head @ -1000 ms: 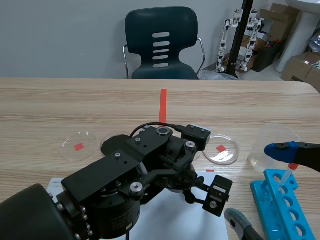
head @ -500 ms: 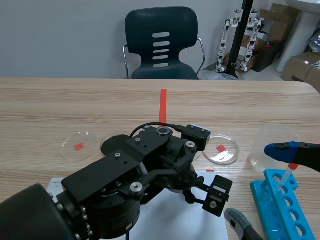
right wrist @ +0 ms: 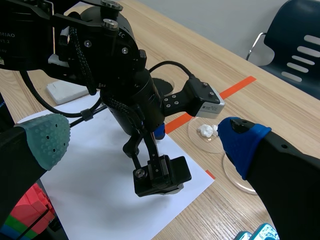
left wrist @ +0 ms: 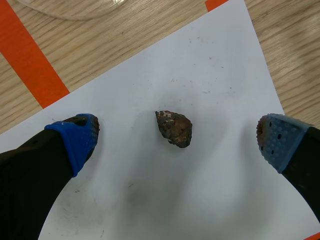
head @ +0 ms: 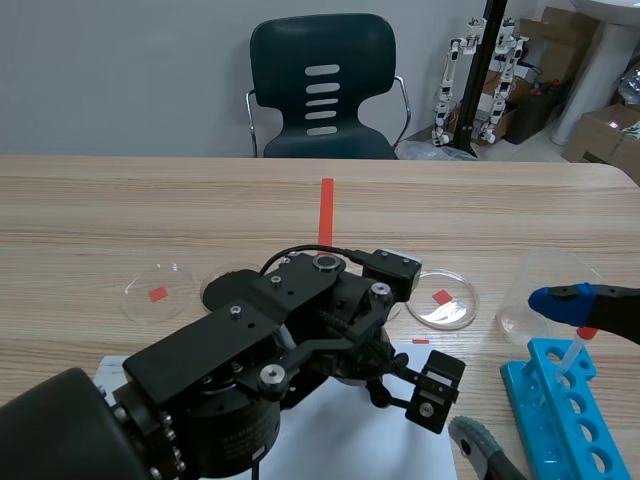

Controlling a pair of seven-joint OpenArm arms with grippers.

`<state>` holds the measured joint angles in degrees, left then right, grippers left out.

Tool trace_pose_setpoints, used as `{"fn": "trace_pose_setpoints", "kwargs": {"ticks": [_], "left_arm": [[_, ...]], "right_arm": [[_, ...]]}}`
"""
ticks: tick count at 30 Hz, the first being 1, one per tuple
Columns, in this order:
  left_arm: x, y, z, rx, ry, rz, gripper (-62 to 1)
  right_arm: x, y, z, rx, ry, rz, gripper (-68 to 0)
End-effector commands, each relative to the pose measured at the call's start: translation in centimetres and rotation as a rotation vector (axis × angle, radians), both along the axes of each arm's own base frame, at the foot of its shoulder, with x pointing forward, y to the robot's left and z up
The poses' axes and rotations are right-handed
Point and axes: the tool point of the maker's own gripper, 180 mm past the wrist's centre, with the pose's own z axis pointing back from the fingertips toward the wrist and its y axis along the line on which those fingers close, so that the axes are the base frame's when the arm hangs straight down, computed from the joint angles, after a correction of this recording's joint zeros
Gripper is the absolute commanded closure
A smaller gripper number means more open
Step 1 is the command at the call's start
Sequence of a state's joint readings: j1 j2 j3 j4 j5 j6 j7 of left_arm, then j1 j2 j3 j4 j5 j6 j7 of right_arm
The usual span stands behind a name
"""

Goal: Put the right mineral back

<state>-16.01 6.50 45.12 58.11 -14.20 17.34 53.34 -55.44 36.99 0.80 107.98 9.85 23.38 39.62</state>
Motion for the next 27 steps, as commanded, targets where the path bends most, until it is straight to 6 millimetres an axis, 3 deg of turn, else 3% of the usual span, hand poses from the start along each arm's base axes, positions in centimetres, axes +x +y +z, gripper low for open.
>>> {"fn": "trace_pose_setpoints", "kwargs": {"ticks": [1,27], "left_arm": [[0.24,-1.82,1.34,-0.05,-0.017,-0.006,-62.3],[-0.01,-2.1,1.34,-0.069,0.001,-0.002,-62.3]], "right_arm": [[0.3,-0.15,0.7,0.013,-0.021,0.001,-62.1],[0.3,-0.15,0.7,0.013,-0.021,0.001,-62.1]]}}
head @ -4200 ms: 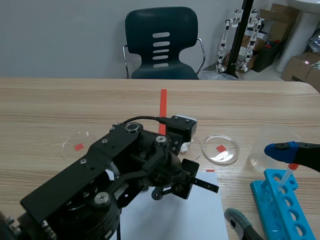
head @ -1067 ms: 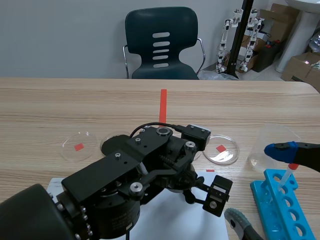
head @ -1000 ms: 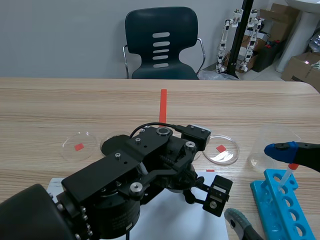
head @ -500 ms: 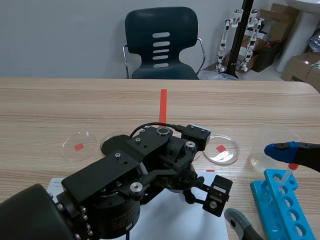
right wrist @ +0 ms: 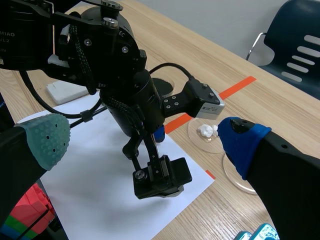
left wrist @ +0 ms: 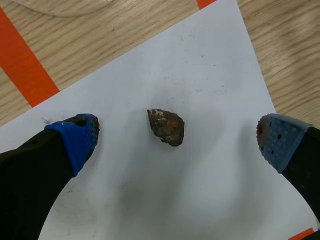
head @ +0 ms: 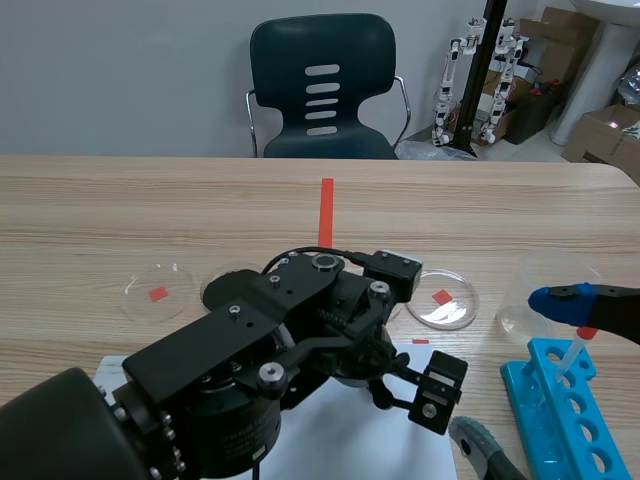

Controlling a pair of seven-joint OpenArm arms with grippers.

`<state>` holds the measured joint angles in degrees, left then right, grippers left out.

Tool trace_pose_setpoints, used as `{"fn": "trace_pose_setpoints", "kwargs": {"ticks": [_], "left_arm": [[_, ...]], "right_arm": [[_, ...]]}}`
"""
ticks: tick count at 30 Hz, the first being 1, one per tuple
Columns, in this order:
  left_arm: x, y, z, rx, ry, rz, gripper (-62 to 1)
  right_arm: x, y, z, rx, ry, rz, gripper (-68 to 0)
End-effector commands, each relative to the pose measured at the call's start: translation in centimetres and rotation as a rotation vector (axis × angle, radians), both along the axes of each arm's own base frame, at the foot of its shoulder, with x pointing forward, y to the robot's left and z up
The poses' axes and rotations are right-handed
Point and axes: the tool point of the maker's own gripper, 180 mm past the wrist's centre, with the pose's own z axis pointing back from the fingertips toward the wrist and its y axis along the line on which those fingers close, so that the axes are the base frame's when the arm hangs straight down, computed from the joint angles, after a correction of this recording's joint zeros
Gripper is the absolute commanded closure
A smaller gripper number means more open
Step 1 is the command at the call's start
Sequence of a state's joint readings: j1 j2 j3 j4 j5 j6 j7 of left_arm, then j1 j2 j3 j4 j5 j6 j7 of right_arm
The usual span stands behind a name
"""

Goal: Put the right mineral back

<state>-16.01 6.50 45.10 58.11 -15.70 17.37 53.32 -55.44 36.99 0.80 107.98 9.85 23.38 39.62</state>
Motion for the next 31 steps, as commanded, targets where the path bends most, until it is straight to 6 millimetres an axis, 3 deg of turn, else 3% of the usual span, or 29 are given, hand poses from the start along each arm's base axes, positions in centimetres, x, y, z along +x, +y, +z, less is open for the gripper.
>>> {"fn": "trace_pose_setpoints", "kwargs": {"ticks": [1,31], "left_arm": [[0.34,-1.88,1.42,-0.054,-0.024,-0.006,-62.3],[0.47,-1.99,1.5,-0.062,-0.036,-0.004,-62.3]], "right_arm": [[0.3,-0.15,0.7,0.013,-0.021,0.001,-62.1],[0.3,-0.15,0.7,0.013,-0.021,0.001,-62.1]]}}
